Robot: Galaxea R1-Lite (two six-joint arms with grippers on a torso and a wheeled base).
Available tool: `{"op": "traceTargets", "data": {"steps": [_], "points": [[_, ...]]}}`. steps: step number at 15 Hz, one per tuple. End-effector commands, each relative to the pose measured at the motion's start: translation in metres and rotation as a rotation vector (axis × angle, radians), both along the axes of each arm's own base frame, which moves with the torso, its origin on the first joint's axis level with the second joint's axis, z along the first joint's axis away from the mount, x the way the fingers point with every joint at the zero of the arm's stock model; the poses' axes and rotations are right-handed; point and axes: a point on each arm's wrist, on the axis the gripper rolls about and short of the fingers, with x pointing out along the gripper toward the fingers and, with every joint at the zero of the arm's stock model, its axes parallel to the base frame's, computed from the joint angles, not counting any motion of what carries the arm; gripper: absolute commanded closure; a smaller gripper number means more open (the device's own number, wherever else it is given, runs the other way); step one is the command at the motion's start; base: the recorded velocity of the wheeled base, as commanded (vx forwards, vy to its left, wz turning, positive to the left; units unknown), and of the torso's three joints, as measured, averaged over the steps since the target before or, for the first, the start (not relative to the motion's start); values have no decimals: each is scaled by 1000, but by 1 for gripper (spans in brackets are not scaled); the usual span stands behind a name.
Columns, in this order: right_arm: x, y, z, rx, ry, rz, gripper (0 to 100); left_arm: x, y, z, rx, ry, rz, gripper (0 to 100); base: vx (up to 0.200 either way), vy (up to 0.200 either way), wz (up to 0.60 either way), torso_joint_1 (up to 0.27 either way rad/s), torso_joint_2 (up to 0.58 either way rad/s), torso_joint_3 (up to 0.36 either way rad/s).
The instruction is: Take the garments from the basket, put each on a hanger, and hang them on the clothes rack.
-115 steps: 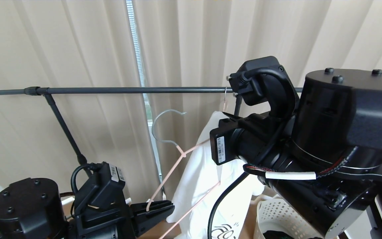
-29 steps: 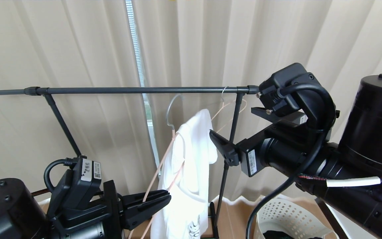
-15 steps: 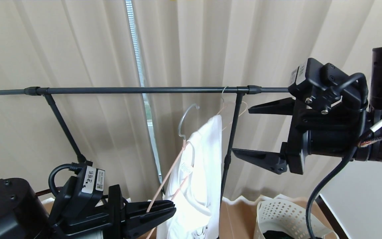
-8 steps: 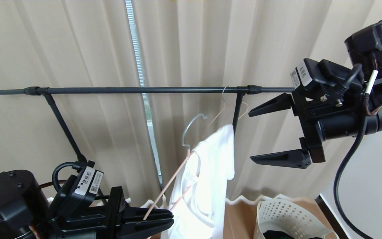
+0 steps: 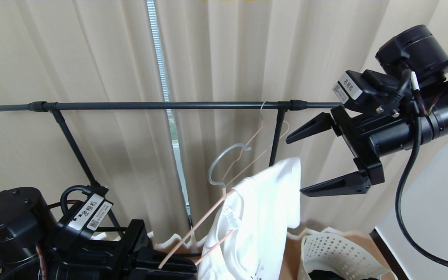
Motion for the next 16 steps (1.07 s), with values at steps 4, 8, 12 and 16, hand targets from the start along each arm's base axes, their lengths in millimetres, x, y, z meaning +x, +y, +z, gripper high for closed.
{"op": "traceTargets", "data": {"steps": [4, 8, 12, 16], "points": [[3, 2, -5, -6, 23, 11, 0, 2, -2, 1, -6, -2, -69, 100, 0, 0, 0, 0, 0, 0], [-2, 4, -7, -35, 79, 54, 0, 4, -3, -1, -4, 4, -92, 100, 0, 0, 0, 0, 0, 0], [2, 24, -14, -66, 132, 103, 0, 6, -6, -2, -6, 8, -150, 100, 0, 0, 0, 0, 0, 0], [4, 34, -20, -75, 142, 127, 0, 10, -8, -3, -6, 10, -153, 100, 0, 0, 0, 0, 0, 0]]}}
